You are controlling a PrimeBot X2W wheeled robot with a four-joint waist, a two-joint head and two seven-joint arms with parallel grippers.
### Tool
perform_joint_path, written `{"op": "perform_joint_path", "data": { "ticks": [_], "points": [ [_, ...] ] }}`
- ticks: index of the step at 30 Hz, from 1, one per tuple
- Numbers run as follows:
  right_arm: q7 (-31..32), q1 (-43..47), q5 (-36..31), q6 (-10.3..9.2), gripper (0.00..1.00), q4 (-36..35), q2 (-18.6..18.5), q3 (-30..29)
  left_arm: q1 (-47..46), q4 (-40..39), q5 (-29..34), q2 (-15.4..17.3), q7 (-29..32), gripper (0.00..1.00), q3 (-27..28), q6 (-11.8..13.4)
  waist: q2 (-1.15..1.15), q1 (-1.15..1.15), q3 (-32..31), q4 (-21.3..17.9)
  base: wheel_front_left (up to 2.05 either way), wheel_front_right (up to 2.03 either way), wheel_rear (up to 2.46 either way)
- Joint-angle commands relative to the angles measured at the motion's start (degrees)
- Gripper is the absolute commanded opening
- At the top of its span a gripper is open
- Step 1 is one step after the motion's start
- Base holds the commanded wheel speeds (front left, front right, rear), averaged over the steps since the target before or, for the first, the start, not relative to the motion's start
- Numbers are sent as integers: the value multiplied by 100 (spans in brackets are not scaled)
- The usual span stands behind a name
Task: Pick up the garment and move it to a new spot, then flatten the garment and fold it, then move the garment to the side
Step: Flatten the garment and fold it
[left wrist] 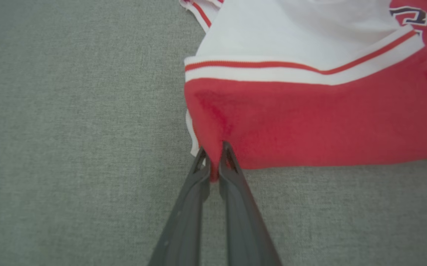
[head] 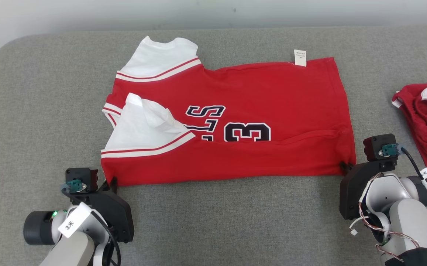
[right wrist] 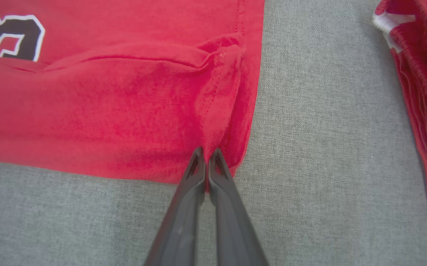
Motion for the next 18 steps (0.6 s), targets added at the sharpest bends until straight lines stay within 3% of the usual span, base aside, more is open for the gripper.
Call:
{"op": "perform_joint_path", "data": {
  "ticks": [1,18],
  "points": [
    [-1,14,58,-2,0,-5,-25,-8,-12,22,-52,40,-11,0,4,-8,0,0,-9,0,0,0,0],
    [305,621,607,-2,0,-613,-26,-3,425,-337,-328,237,88,0,103,-3,0,0,-295,7,0,0,0]
  ]
}}
